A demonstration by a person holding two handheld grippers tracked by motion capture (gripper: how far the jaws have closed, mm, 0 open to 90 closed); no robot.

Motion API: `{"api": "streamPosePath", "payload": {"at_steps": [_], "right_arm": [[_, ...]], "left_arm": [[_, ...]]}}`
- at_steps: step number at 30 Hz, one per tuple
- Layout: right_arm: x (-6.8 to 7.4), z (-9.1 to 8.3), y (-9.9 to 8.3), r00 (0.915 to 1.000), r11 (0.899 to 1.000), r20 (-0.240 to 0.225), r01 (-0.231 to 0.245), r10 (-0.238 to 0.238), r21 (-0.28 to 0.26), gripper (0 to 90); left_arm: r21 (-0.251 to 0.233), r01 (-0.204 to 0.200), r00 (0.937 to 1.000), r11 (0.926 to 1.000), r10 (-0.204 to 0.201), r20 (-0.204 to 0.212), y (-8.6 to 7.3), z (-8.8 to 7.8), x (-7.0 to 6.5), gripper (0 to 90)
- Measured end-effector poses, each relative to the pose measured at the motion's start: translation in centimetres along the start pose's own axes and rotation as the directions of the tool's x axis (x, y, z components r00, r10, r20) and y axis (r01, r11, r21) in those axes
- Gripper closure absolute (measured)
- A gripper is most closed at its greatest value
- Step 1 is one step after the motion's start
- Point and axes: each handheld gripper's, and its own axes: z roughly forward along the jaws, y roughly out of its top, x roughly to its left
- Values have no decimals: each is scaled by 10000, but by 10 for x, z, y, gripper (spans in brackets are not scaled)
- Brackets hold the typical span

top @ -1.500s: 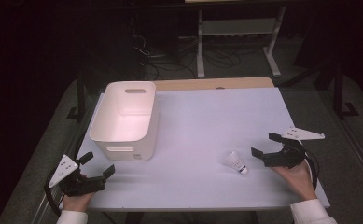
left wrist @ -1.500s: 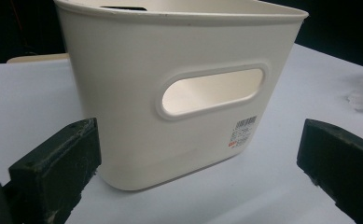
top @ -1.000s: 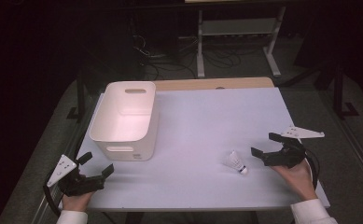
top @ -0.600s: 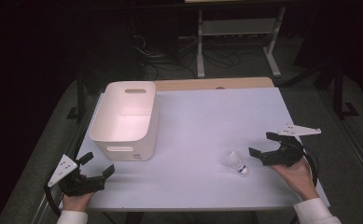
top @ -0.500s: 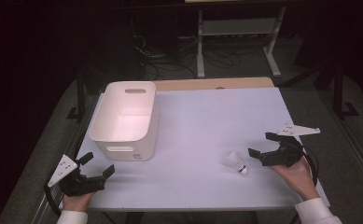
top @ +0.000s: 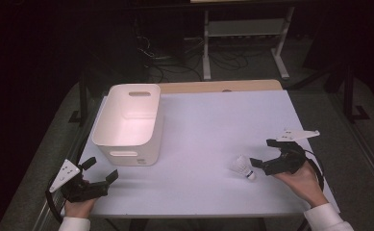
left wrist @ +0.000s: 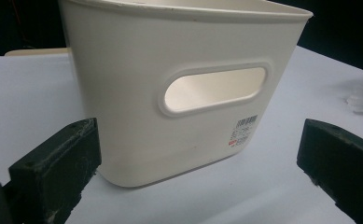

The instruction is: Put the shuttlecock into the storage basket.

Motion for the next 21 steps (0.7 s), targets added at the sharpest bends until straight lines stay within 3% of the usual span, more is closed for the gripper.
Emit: {"api": "streamPosePath", "payload": {"at_steps": [10, 21], "right_arm": [[12, 4, -2, 9997, 9990, -192, 171, -164, 405, 0], [12, 8, -12, 9998, 9965, -180, -16, 31, 841, 0]], "left_arm": [[-37, 5, 10000, 10000, -5, 11, 0, 0, 0, 0], [-34, -20, 10000, 10000, 20, -10, 0, 0, 0, 0]]}}
